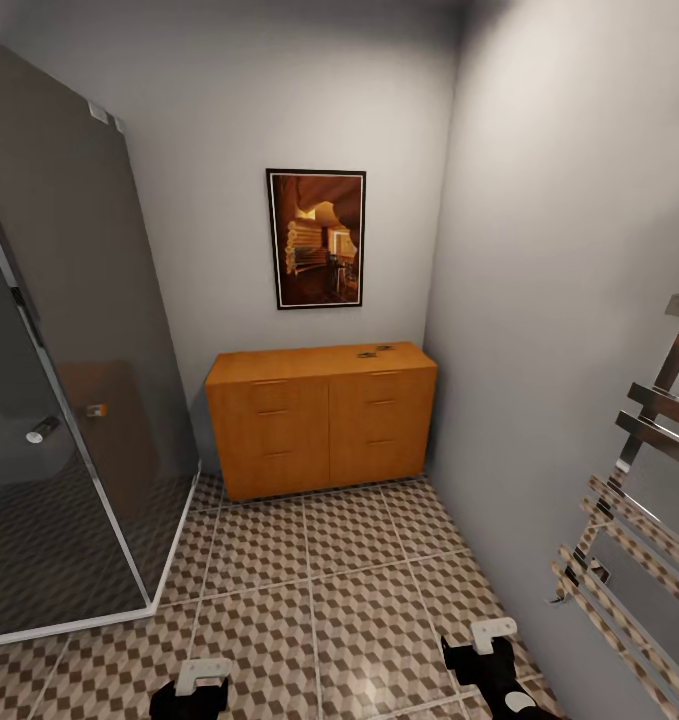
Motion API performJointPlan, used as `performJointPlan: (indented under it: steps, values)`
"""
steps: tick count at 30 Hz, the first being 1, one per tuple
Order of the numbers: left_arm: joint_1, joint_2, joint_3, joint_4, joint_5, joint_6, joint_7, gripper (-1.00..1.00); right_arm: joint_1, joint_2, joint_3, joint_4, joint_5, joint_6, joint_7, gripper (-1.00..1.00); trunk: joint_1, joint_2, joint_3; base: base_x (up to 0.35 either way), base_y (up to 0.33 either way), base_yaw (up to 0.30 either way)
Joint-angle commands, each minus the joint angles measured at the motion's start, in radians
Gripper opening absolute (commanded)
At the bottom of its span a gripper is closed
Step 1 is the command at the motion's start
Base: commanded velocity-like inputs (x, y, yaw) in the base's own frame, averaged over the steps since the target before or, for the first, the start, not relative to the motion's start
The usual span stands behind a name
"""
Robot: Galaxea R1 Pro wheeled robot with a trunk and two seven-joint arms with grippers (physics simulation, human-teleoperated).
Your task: Take the four mousetraps from the cabinet in the bathroom and place them on the bathroom floor. Make sure all four end up on the same floor surface, and ensure that at least two of them are either under or directly next to the same bathroom sink.
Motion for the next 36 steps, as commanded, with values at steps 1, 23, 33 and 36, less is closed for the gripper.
performJointPlan:
  steps: [1,23,33,36]
  values:
    - [-0.002,-0.001,-0.009,0.004,0.009,-0.007,0.0,1.0,-0.001,0.0,0.005,0.001,0.009,-0.002,-0.006,1.0,0.001,-0.002,-0.002,0.0,0.0,0.0]
    - [-0.002,-0.015,-0.009,0.004,0.009,-0.005,0.0,1.0,-0.001,0.002,0.005,0.002,0.009,-0.002,-0.002,1.0,0.001,-0.002,-0.002,0.014,0.0,0.0]
    - [-0.002,-0.015,-0.009,0.004,0.009,-0.005,0.0,1.0,-0.001,0.003,0.005,0.002,0.009,-0.002,-0.003,1.0,0.001,-0.002,-0.002,0.234,0.0,0.0]
    - [-0.002,-0.015,-0.009,0.004,0.009,-0.005,0.0,1.0,-0.001,0.003,0.005,0.001,0.009,-0.002,-0.003,1.0,0.001,-0.002,-0.002,0.268,0.0,0.0]
